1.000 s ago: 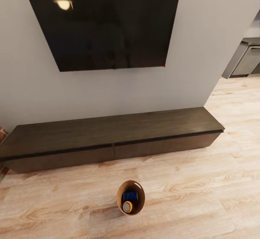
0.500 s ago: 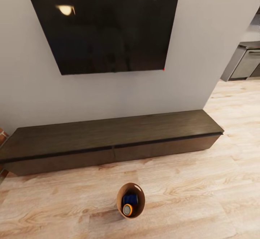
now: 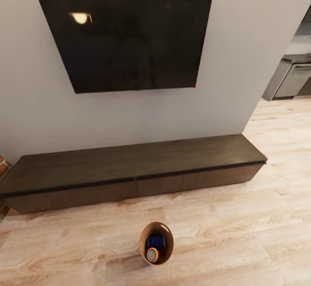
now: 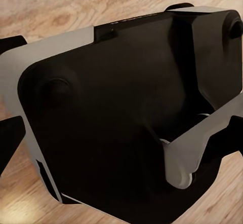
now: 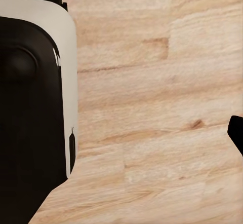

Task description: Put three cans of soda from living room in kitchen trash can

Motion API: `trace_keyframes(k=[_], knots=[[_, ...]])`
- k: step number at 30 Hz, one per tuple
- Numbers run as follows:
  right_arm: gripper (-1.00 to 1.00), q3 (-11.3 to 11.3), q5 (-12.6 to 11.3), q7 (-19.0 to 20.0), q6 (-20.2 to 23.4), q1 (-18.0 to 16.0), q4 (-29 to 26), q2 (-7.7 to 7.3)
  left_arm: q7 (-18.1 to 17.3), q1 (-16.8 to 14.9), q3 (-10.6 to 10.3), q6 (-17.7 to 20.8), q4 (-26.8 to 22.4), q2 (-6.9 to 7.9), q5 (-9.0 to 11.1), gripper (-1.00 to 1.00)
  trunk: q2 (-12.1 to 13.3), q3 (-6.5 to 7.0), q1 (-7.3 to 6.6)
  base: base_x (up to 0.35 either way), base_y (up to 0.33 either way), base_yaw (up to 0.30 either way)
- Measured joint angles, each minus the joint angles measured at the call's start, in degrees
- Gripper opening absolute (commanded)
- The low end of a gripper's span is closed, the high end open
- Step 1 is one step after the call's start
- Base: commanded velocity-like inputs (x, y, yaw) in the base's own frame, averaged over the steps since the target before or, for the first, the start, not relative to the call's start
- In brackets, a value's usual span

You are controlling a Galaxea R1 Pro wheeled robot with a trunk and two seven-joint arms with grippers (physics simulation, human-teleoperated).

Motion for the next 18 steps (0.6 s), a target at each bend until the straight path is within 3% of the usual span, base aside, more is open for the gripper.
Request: trace_keyframes(k=[18], knots=[[1.0,0.0,0.0,0.0,-0.05,0.0,0.0,0.0,0.0,0.0,0.0,0.0,0.02,0.0,0.0,1.0,0.0,1.7,0.0,0.0,0.0,0.0]])
